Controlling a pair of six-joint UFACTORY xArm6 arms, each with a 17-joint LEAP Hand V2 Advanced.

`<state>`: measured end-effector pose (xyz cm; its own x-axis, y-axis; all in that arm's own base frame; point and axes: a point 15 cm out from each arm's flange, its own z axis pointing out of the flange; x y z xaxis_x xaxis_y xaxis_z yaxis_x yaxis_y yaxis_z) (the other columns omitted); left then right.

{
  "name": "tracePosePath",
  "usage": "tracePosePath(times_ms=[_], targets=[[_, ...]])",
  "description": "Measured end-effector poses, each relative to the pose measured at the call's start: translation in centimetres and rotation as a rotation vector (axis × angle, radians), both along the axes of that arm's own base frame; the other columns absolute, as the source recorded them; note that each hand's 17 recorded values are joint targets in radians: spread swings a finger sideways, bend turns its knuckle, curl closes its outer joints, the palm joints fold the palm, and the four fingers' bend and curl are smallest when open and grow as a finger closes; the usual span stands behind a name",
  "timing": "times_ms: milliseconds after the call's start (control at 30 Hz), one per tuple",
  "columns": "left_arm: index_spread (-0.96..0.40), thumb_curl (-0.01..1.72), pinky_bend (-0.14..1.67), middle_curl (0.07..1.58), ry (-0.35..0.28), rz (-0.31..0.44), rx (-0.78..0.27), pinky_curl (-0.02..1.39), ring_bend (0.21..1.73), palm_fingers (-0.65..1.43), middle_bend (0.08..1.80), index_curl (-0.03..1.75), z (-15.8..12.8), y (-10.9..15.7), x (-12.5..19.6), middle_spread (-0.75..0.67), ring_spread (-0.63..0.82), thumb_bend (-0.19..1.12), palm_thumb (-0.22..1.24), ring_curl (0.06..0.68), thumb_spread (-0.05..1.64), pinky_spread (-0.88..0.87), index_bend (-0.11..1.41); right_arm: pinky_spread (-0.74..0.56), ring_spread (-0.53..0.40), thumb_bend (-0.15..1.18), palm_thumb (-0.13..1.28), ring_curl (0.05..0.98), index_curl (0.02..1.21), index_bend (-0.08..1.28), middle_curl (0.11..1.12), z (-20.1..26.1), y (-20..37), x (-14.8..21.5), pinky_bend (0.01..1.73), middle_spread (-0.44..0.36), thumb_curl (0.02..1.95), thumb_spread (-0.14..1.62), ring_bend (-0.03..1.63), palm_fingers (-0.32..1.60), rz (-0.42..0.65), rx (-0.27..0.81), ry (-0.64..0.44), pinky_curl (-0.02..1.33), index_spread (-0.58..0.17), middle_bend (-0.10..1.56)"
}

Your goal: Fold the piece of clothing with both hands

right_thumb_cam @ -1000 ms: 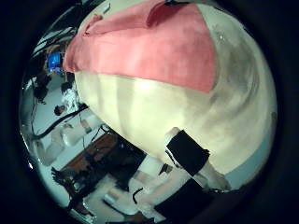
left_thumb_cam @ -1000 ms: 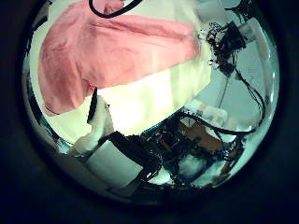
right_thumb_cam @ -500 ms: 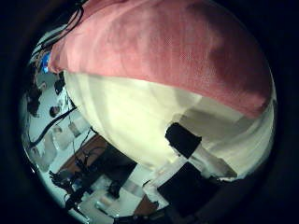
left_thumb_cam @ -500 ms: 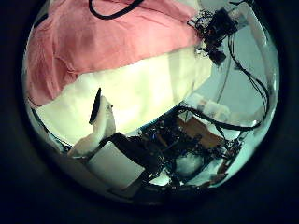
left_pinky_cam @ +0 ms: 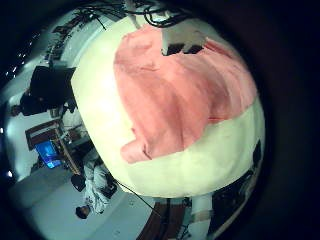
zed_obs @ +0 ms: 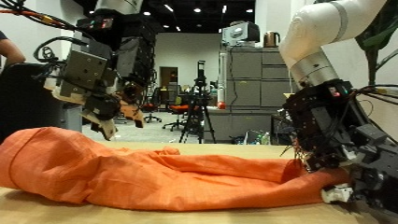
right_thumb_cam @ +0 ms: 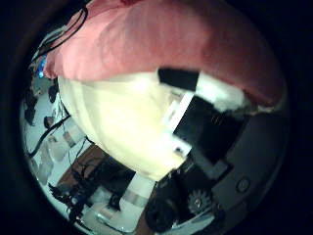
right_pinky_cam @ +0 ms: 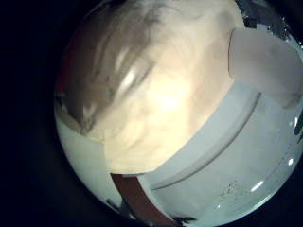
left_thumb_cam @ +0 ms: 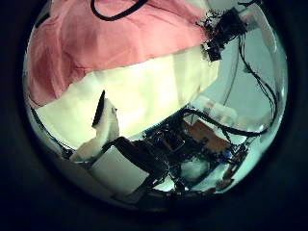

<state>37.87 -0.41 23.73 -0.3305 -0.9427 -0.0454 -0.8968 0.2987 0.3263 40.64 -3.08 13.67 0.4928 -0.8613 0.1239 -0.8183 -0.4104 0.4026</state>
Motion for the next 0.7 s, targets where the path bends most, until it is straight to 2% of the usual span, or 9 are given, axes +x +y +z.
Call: tracePosePath(times_ms=[133,300,500,700], targets=[[0.16,0.41,0.42,0.32,0.005,0.013,-0.001,0.30,0.54,-0.02,0.19,0.25,0.1,0.6,-0.3,0.34,0.54,-0.02,0.63,0.206,1.12,0.47,0.15,-0.41,-0.249,0.05,1.03,0.579,0.72,0.84,0.69,1.3,-1.6,-1.3,0.98,-0.165,0.44,1.06,1.12,1.31,-0.014,0.009,-0.015,0.63,-0.329,1.06],[0.16,0.40,0.42,0.32,-0.004,0.018,-0.004,0.31,0.54,-0.02,0.20,0.25,1.0,1.1,-0.7,0.34,0.54,-0.02,0.64,0.206,1.12,0.47,0.15,-0.37,-0.243,0.09,1.13,0.641,0.79,0.96,0.75,3.6,-4.1,-1.5,1.10,-0.153,0.49,1.11,1.24,1.18,-0.030,0.033,-0.048,0.72,-0.306,1.19],[0.16,0.40,0.42,0.32,-0.001,0.021,-0.008,0.31,0.54,-0.01,0.19,0.25,1.5,1.5,-2.1,0.34,0.54,-0.02,0.64,0.206,1.12,0.47,0.15,-0.34,-0.230,0.08,1.15,0.686,0.84,1.02,0.78,6.4,-6.5,-2.3,1.15,-0.143,0.55,1.14,1.31,1.10,-0.056,0.042,-0.105,0.80,-0.288,1.25],[0.16,0.39,0.42,0.32,-0.001,0.045,-0.013,0.31,0.54,-0.01,0.20,0.25,1.5,3.3,-3.4,0.34,0.53,-0.02,0.63,0.208,1.13,0.46,0.15,-0.31,-0.224,0.07,1.14,0.706,0.86,1.04,0.80,9.5,-8.8,-2.7,1.15,-0.136,0.59,1.16,1.33,1.08,-0.081,0.041,-0.172,0.85,-0.280,1.28]])
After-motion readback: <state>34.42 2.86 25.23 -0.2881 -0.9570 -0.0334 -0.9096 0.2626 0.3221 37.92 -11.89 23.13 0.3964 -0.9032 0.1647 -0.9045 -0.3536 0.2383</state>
